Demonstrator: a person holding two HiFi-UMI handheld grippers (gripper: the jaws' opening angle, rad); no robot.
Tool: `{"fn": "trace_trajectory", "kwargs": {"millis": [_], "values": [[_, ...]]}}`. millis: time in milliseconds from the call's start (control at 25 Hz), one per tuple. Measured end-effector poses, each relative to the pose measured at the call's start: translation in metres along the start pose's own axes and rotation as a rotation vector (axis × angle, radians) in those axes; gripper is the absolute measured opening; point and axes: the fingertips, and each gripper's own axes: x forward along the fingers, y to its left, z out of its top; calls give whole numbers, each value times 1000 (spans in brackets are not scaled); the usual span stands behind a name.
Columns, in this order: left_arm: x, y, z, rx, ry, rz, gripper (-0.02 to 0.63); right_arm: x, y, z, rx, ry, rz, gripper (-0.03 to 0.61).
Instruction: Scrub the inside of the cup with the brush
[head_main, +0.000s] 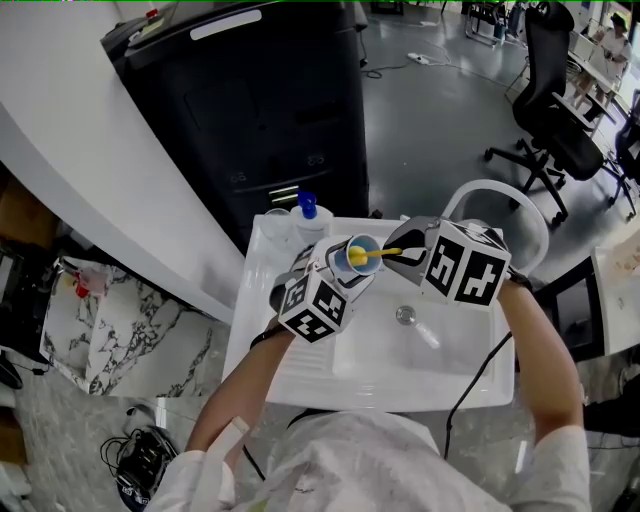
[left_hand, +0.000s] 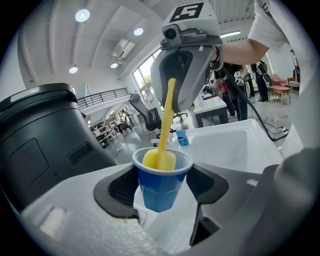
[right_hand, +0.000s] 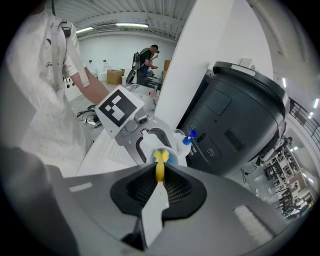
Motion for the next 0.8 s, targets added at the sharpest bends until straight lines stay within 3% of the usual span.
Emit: {"fn": "trace_trajectory", "kwargs": {"millis": [800], "values": [[-5,-2,-2,13,-1,-2,302,-13,-18,-14,67,-7,-20,34]]}}
